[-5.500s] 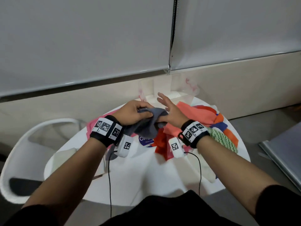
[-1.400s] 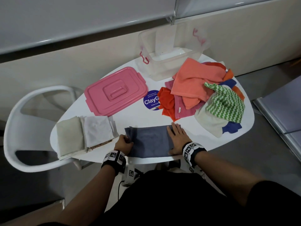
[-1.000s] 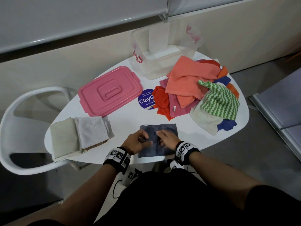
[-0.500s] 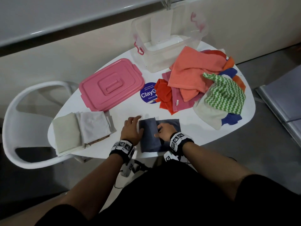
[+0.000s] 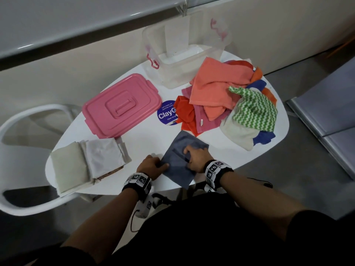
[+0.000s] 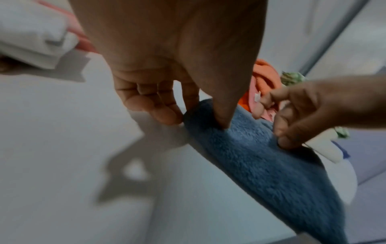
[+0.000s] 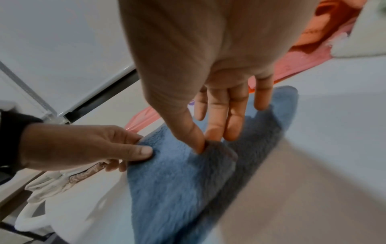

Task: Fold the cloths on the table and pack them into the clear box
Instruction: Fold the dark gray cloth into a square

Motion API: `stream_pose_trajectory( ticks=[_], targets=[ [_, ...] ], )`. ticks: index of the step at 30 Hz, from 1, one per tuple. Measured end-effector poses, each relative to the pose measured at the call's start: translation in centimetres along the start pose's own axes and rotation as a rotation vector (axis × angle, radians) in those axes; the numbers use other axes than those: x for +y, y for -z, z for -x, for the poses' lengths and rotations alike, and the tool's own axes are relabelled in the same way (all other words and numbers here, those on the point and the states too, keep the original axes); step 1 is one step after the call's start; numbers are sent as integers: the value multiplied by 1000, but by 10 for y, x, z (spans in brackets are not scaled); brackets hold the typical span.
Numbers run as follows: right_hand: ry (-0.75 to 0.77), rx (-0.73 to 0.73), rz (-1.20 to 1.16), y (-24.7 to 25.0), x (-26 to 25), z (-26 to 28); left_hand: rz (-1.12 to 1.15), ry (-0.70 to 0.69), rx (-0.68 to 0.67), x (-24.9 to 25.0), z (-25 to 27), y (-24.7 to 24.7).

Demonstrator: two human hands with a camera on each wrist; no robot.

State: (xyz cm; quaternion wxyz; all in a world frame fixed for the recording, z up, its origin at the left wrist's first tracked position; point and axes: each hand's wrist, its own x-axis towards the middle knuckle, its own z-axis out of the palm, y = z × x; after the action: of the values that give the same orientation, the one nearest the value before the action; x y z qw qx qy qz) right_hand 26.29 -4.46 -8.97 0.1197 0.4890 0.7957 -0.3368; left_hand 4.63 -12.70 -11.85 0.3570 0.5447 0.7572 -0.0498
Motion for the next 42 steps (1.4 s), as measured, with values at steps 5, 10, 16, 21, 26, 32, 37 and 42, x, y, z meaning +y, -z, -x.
stream_pose_trajectory(
  ticks=[5, 10, 16, 21, 26, 32, 37, 42],
  targets=[
    [22, 134, 117, -7, 3, 6, 26, -11, 8, 0, 0, 4],
    [162, 271, 199, -12, -10, 12, 7, 27, 37, 6, 2, 2],
    [173, -119, 304, -32, -16, 19, 205, 177, 91, 21, 3, 4],
    [162, -67, 386, -36, -21, 19, 722, 341, 4, 39, -4, 18],
    [138, 14, -32, -8, -2, 18, 977, 242, 96, 52, -9, 35],
    [-27, 40, -420, 34, 38, 9, 660, -203, -139, 54, -22, 40],
    [-221, 54, -588, 35, 61, -12, 398, -104, -43, 69, -28, 30],
    [-279, -5, -612, 33, 77, -20, 466, 17, 140, 84, -30, 9]
  ],
)
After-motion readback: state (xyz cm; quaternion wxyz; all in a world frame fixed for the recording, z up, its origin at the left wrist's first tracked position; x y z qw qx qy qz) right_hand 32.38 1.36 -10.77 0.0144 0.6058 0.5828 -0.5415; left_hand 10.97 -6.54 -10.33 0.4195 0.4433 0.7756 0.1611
